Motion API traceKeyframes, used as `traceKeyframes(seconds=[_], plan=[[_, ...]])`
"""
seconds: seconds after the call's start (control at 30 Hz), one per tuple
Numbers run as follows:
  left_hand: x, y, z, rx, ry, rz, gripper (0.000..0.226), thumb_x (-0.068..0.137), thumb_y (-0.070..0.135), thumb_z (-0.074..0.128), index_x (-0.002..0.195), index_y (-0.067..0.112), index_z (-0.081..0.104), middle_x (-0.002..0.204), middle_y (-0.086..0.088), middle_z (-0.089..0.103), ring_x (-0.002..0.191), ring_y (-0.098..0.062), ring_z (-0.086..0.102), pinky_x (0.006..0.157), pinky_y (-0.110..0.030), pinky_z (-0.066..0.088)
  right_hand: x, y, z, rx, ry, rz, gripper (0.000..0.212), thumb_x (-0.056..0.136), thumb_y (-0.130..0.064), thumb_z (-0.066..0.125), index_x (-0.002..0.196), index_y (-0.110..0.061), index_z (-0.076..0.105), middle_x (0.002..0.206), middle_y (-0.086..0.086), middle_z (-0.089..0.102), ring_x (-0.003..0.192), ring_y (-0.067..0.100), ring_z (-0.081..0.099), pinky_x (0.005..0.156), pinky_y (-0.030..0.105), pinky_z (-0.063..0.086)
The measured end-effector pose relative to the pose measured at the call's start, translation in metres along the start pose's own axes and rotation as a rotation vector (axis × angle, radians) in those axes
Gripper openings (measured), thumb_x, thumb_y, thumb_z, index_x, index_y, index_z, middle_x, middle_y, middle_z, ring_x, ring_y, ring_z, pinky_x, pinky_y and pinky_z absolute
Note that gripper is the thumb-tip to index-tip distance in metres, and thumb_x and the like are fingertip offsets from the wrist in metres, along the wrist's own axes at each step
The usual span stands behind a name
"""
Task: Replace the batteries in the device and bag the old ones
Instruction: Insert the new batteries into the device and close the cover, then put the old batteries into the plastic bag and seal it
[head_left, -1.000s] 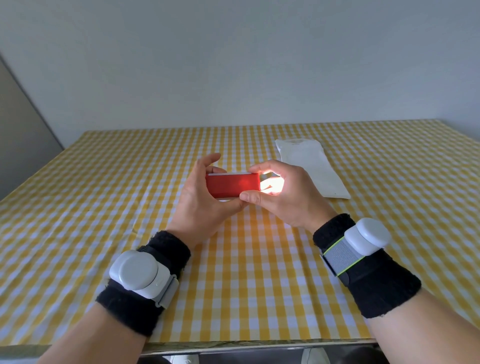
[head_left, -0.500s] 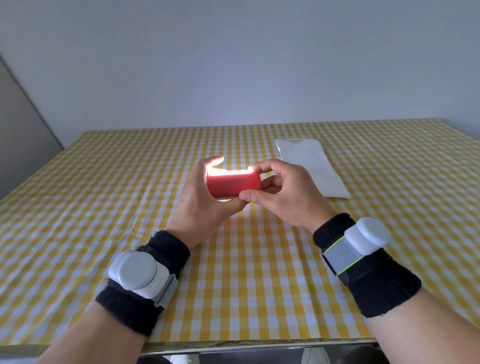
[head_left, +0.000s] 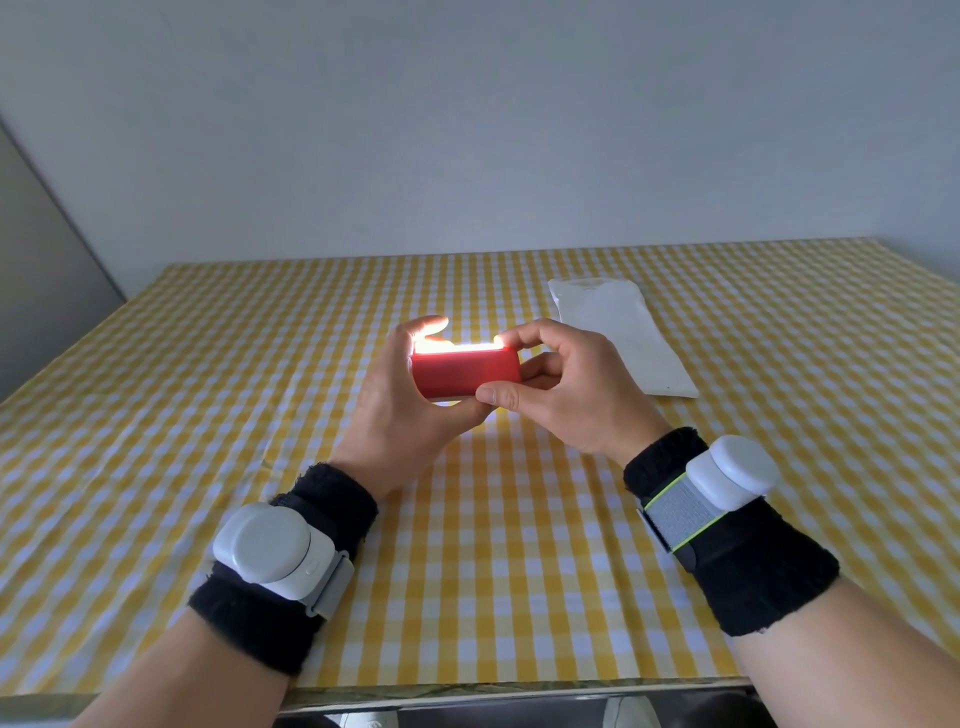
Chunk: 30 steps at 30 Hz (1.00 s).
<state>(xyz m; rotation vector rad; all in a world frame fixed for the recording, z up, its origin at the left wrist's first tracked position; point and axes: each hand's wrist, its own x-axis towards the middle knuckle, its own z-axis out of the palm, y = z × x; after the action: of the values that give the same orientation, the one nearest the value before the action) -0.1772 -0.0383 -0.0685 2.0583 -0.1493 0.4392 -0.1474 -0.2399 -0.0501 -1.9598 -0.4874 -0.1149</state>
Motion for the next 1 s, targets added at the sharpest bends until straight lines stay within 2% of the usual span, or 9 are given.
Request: traceKeyframes(seconds=[0.07, 0.17, 0.3, 0.47, 0.6, 0.73, 0.9, 1.0], plan=[[-0.0006, 0.0016, -0.0004, -0.005, -0.01, -0.002, 0.095, 0.076, 0.044, 0.094, 0.155, 0.026, 0.044, 0.126, 0.013, 0.065, 0.11, 0.003, 0.068, 0.085, -0.005, 0.052, -0.0001, 0.0007, -0.0005, 0.001, 0.008, 0.007, 0.049, 0.076, -0.036, 0.093, 0.117, -0.024, 0.07, 0.09, -0.004, 0.081, 0.081, 0.009, 0.079, 0.081, 0.032, 0.065], [-0.0011, 0.0031, -0.0012, 0.004, -0.032, 0.004, 0.098, 0.075, 0.056, 0.089, 0.156, 0.026, 0.044, 0.128, 0.012, 0.065, 0.113, -0.001, 0.071, 0.094, -0.017, 0.057, -0.0002, 0.0012, -0.0022, 0.012, 0.01, 0.025, 0.047, 0.077, -0.037, 0.092, 0.117, -0.024, 0.07, 0.087, -0.002, 0.081, 0.08, 0.01, 0.08, 0.081, 0.033, 0.065], [-0.0019, 0.0049, -0.0012, -0.021, -0.023, -0.031, 0.095, 0.073, 0.052, 0.092, 0.153, 0.029, 0.046, 0.123, 0.017, 0.066, 0.107, 0.005, 0.071, 0.084, -0.01, 0.056, -0.0005, 0.0003, -0.0026, 0.029, 0.008, 0.034, 0.049, 0.076, -0.036, 0.093, 0.118, -0.024, 0.072, 0.087, -0.001, 0.081, 0.08, 0.01, 0.08, 0.081, 0.031, 0.065], [-0.0016, 0.004, -0.0003, -0.013, -0.014, -0.045, 0.096, 0.07, 0.056, 0.093, 0.15, 0.029, 0.048, 0.124, 0.015, 0.067, 0.111, -0.002, 0.07, 0.089, -0.02, 0.058, -0.0002, 0.0009, -0.0019, 0.018, 0.008, 0.042, 0.049, 0.075, -0.037, 0.093, 0.117, -0.025, 0.072, 0.088, -0.003, 0.081, 0.082, 0.009, 0.079, 0.082, 0.029, 0.064], [-0.001, 0.0053, 0.0021, -0.031, -0.008, -0.043, 0.09, 0.07, 0.05, 0.094, 0.144, 0.026, 0.051, 0.118, 0.015, 0.063, 0.103, 0.001, 0.067, 0.08, -0.009, 0.053, -0.0012, 0.0018, -0.0011, -0.014, 0.013, 0.027, 0.05, 0.075, -0.042, 0.093, 0.118, -0.025, 0.073, 0.09, -0.004, 0.081, 0.083, 0.007, 0.079, 0.083, 0.034, 0.065], [-0.0005, 0.0061, 0.0024, -0.036, -0.011, -0.041, 0.089, 0.067, 0.054, 0.091, 0.143, 0.027, 0.052, 0.116, 0.014, 0.062, 0.101, -0.001, 0.066, 0.08, -0.007, 0.051, -0.0014, 0.0011, -0.001, -0.024, 0.024, 0.01, 0.05, 0.075, -0.04, 0.093, 0.117, -0.023, 0.073, 0.091, -0.007, 0.08, 0.082, 0.006, 0.079, 0.083, 0.033, 0.065], [0.0001, 0.0048, 0.0025, -0.032, -0.004, -0.027, 0.077, 0.075, 0.043, 0.094, 0.138, 0.031, 0.052, 0.117, 0.014, 0.062, 0.101, 0.001, 0.066, 0.079, -0.005, 0.05, -0.0005, 0.0016, -0.0007, -0.014, 0.027, -0.014, 0.051, 0.078, -0.041, 0.091, 0.121, -0.022, 0.072, 0.096, -0.009, 0.079, 0.084, 0.004, 0.078, 0.082, 0.031, 0.065], [0.0061, 0.0014, -0.0012, -0.007, 0.0, -0.015, 0.067, 0.076, 0.046, 0.093, 0.133, 0.031, 0.062, 0.121, 0.012, 0.064, 0.105, -0.004, 0.068, 0.08, -0.006, 0.052, -0.0007, 0.0012, 0.0008, -0.037, 0.04, -0.085, 0.054, 0.087, -0.043, 0.083, 0.134, -0.023, 0.067, 0.117, -0.007, 0.076, 0.092, 0.003, 0.078, 0.084, 0.027, 0.064]])
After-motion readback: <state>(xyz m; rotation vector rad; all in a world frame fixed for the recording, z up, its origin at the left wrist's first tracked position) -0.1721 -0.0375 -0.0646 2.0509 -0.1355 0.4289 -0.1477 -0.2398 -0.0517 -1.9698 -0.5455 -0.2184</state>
